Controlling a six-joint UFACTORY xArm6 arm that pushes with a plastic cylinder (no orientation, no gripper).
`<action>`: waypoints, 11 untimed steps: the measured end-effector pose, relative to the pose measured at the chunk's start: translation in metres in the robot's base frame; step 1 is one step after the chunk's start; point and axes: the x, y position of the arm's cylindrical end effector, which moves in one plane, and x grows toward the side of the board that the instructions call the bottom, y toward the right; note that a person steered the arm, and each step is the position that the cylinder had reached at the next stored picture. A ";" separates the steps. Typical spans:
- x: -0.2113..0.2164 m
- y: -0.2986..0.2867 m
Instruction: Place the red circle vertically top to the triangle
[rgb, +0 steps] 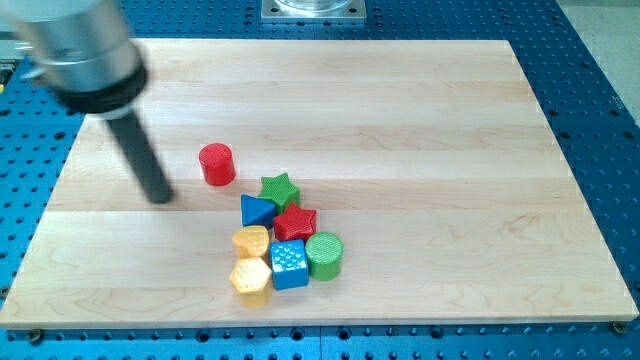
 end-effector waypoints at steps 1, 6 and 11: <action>-0.071 0.048; -0.094 0.105; -0.095 0.126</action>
